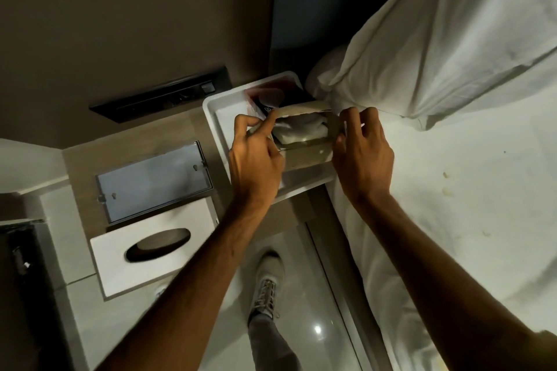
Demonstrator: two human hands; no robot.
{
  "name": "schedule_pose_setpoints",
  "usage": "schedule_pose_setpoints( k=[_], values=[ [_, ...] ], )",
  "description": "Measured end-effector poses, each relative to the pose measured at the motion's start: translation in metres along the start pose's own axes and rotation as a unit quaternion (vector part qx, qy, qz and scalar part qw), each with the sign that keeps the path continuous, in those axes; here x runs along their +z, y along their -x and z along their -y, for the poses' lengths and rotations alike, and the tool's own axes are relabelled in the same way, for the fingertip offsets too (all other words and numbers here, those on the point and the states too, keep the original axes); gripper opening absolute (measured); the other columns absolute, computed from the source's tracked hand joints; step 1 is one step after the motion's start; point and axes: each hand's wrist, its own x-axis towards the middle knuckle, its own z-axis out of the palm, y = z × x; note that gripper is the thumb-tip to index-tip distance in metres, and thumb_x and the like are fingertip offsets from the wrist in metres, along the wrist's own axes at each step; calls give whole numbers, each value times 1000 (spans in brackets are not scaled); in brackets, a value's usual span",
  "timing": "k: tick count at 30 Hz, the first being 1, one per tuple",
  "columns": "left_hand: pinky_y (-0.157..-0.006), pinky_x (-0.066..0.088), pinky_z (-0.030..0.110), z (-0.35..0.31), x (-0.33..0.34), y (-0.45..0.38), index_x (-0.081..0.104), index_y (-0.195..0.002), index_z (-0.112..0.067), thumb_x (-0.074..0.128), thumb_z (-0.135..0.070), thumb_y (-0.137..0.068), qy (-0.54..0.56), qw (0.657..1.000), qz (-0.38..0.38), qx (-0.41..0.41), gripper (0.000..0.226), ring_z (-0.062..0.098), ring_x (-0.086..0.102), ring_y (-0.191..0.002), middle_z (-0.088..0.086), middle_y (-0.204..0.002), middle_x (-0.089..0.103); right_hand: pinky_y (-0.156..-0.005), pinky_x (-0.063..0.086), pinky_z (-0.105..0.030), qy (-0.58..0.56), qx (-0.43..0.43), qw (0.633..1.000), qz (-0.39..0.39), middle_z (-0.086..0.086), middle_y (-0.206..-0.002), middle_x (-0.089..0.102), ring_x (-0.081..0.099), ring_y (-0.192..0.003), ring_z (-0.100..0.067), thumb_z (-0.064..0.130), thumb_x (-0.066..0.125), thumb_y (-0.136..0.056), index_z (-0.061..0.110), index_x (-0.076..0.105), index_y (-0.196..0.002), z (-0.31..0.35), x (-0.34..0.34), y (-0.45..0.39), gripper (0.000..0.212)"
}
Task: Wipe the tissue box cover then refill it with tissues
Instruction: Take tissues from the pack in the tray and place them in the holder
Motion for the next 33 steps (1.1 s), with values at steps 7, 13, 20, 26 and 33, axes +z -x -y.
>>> schedule_pose_setpoints(
  k=[7, 13, 20, 26, 33],
  values=[
    [-100, 56, 29, 2, -7, -4, 59, -141, -13, 55, 6, -93, 38, 999, 0, -29, 52, 9, 50, -94, 13, -119, 54, -70, 61, -43, -9, 33, 999, 12, -10, -119, 61, 63, -86, -28, 11, 60, -97, 10, 55, -129, 0, 5, -5, 32],
    [-99, 45, 14, 3, -8, -9, 59, -141, -12, 53, 4, -95, 33, 999, 0, -30, 50, 7, 48, -95, 14, -119, 54, -83, 62, -45, -40, -156, 986, 49, -23, -126, 62, 64, -110, -36, 4, 50, -97, 1, 59, -134, 26, 6, 4, 38],
    [-97, 45, 13, 2, -6, -9, 59, -141, -13, 56, 5, -94, 31, 999, 16, -30, 51, 13, 55, -93, 14, -121, 56, -110, 49, -45, -53, -215, 957, 188, -17, -153, 48, 48, -140, -34, 16, 40, -100, 6, 47, -150, 55, 14, -10, 51],
    [-92, 45, 14, 1, -5, -9, 62, -138, -10, 57, 5, -93, 36, 999, 7, -13, 49, 6, 50, -82, 14, -116, 57, -130, 5, -40, 44, -195, 931, 305, -10, -169, 22, 11, -159, -26, 43, 21, -110, 14, 22, -162, 42, 28, -30, 59],
    [-92, 47, 11, 2, 1, -5, 63, -138, -13, 58, 4, -93, 32, 999, -12, -20, 48, 6, 52, -82, 11, -116, 59, -129, 7, -49, 107, -277, 909, 293, -10, -161, 41, 22, -156, -27, 54, 30, -105, 15, 40, -154, 33, 12, -35, 64]
  ],
)
